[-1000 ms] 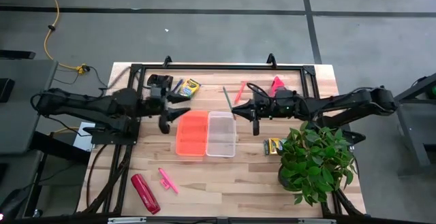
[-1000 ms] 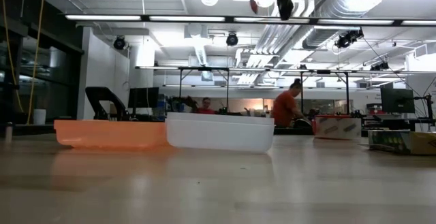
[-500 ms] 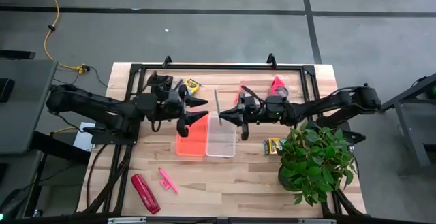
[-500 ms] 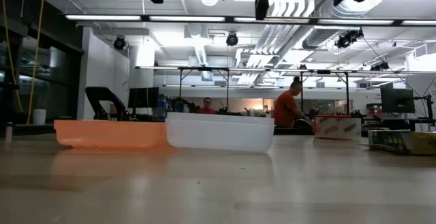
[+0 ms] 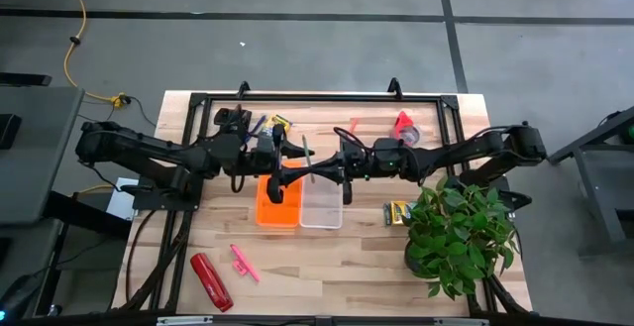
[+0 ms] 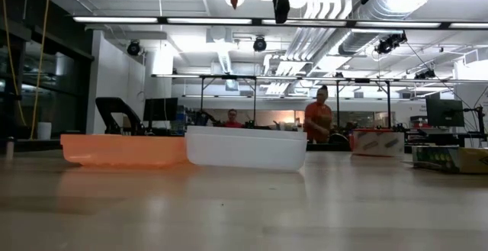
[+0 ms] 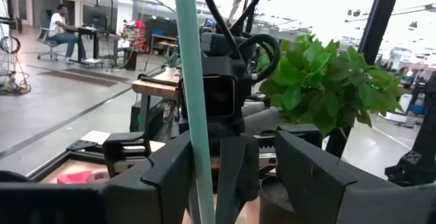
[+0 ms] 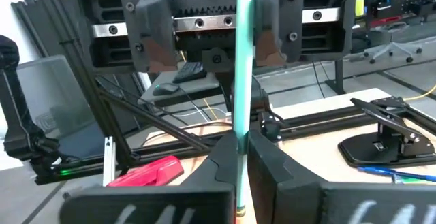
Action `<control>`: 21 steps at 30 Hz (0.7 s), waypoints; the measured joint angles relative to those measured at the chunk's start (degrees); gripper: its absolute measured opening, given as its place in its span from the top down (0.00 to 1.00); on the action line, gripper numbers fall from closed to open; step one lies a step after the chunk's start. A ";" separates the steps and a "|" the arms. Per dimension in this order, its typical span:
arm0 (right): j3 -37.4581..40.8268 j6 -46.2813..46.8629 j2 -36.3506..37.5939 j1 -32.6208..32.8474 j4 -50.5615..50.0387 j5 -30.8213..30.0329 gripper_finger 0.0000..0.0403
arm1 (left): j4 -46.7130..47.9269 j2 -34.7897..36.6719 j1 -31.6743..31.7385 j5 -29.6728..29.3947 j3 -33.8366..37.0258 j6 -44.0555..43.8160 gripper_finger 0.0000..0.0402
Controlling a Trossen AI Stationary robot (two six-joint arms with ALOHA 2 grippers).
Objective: Pack school essentials
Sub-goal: Put the light blue pencil in the supply box
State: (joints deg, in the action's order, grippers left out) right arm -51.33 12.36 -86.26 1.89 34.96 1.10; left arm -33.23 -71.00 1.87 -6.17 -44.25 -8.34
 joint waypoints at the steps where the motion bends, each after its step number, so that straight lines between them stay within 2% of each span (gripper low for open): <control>1: 0.00 0.00 0.00 0.00 0.00 -0.01 1.00 | 0.02 0.02 0.00 0.00 0.02 0.00 0.53; 7: -0.04 -0.01 0.02 0.02 0.31 0.00 1.00 | 0.82 0.78 0.00 -0.35 0.02 0.02 0.62; 21: -0.04 -0.15 0.07 0.00 0.61 0.75 1.00 | 1.24 1.03 1.26 -0.27 0.02 -2.11 0.97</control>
State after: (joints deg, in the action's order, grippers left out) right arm -51.37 12.21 -86.19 1.89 35.57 1.85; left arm -31.99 -69.97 3.13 -6.45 -44.23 -10.45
